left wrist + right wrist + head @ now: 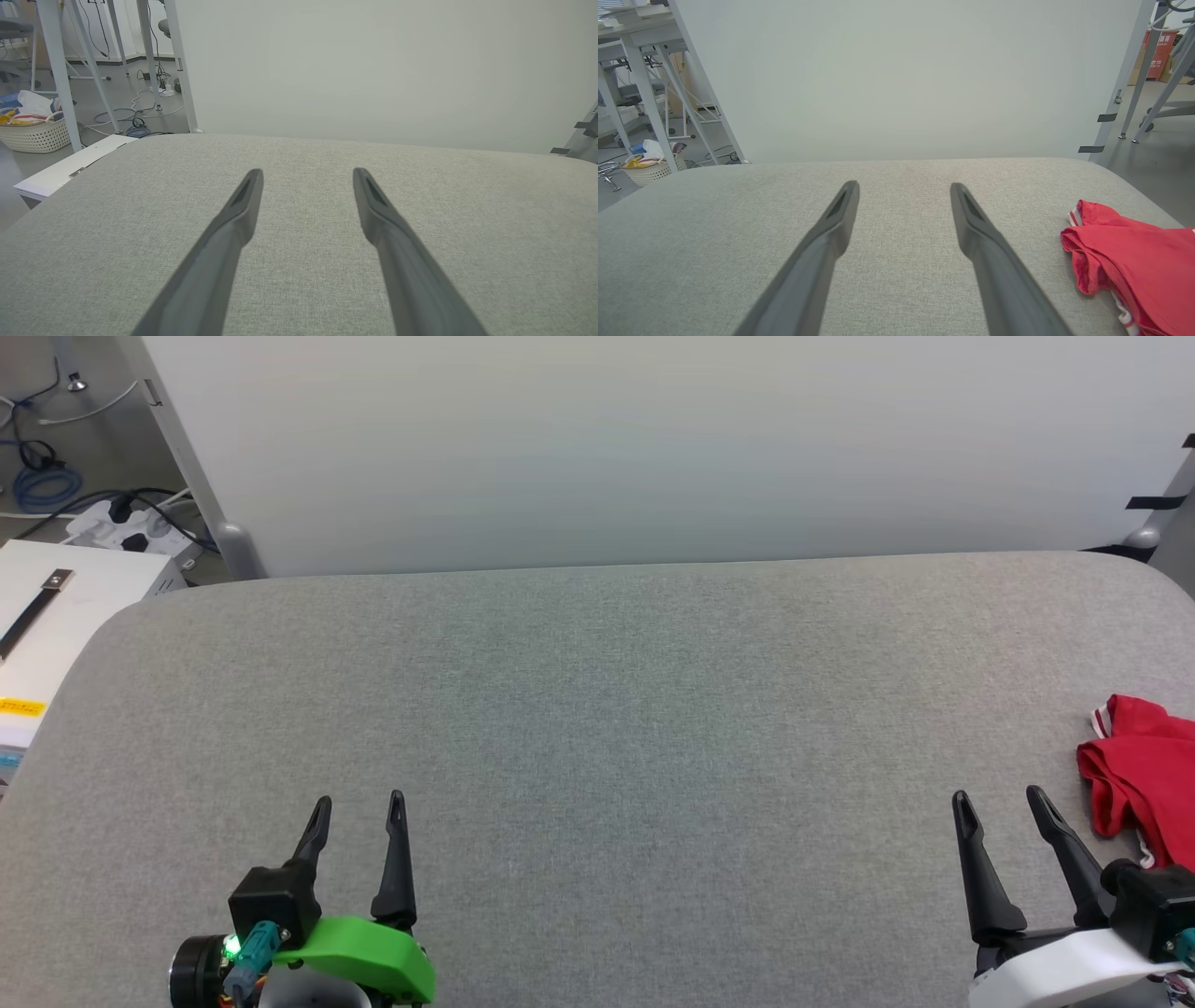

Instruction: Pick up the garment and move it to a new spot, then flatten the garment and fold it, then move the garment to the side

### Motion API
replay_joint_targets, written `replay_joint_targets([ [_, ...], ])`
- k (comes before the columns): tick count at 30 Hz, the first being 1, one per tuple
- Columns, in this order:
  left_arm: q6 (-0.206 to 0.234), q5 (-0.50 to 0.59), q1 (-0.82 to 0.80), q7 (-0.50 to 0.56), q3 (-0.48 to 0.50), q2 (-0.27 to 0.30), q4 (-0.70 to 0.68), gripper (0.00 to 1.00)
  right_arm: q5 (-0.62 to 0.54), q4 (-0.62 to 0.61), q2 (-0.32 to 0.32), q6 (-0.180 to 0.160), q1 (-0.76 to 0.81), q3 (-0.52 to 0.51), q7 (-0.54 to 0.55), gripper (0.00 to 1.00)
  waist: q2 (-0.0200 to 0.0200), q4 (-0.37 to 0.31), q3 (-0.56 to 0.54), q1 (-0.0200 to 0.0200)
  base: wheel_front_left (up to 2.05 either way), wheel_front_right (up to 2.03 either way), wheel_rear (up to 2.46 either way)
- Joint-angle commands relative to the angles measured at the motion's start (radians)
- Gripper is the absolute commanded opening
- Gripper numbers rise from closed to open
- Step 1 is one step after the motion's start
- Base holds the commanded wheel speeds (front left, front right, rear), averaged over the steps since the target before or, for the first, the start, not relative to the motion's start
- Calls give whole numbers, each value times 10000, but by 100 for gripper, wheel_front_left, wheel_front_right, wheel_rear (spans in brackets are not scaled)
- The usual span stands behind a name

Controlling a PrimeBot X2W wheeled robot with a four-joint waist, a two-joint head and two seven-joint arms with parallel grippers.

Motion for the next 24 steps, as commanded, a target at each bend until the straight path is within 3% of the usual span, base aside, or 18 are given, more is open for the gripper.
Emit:
replay_joint_targets([
  [1, -59, 121, 154, -58, 45, -62, 43, 100, -91, -102, 9, -7, 102, 5, 22, 100, 0, -17, 14, 1, 0, 0, 0],
  [19, -276, 395, -60, -58, 289, -238, 224, 100, -163, -273, -26, -7, 16, 79, 63, 100, 0, 56, 265, 1, 0, 0, 0],
  [20, -204, 337, -15, 3, 255, -188, 213, 0, -92, -194, -3, 0, 7, 75, 45, 0, 0, 50, 259, 1, 0, 0, 0],
  [24, -209, 352, -14, 34, 249, -190, 205, 0, -100, -175, 6, 0, -3, 71, 49, 0, 0, 52, 264, 1, 0, 0, 0],
])
